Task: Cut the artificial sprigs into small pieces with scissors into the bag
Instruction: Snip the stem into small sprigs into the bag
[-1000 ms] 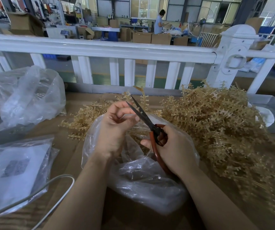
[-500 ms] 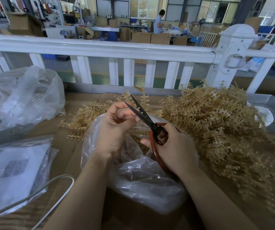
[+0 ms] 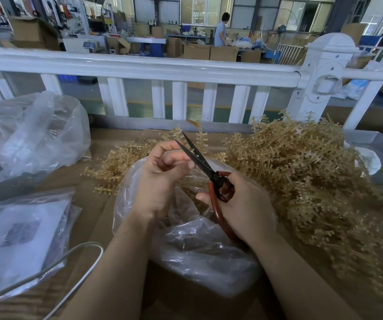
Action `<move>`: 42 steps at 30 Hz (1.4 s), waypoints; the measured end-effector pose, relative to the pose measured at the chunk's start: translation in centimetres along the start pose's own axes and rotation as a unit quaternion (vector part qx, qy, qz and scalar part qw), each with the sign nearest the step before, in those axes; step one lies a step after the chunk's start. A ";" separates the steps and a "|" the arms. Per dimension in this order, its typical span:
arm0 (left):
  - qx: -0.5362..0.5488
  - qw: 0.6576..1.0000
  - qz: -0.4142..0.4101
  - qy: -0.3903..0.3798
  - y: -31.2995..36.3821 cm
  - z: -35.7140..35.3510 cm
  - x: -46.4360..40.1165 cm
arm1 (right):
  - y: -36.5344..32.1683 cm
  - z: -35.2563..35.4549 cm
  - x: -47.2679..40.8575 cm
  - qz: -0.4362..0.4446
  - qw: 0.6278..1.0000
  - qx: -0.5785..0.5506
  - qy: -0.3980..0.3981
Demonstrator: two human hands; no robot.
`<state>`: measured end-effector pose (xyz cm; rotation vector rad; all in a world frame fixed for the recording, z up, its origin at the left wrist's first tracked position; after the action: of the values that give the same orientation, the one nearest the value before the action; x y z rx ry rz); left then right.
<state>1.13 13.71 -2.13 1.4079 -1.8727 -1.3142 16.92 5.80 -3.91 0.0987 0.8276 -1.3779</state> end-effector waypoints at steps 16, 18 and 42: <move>-0.001 1.000 -0.001 0.001 -0.1 0.2 -0.2 | 0.2 -0.2 0.0 -0.001 1.000 -0.015 -0.014; -0.003 1.000 -0.005 0.004 0.0 0.2 -0.1 | 0.2 -0.2 -0.1 -0.003 1.000 -0.020 -0.013; 0.003 1.000 0.009 -0.026 -0.1 0.2 -0.1 | 0.1 0.3 0.1 0.015 1.000 0.005 0.025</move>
<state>1.07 13.90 -2.25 1.3683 -1.9196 -1.3491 17.12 5.61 -3.80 0.1541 0.8577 -1.3566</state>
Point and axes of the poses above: each hand's wrist, its own x-axis away from the middle knuckle, its own z-axis out of the back of the hand, y = z × x, the point moved 6 cm from there along -x, towards the middle knuckle, and after that the axes turned 13 degrees about z, right-handed, at the moved point
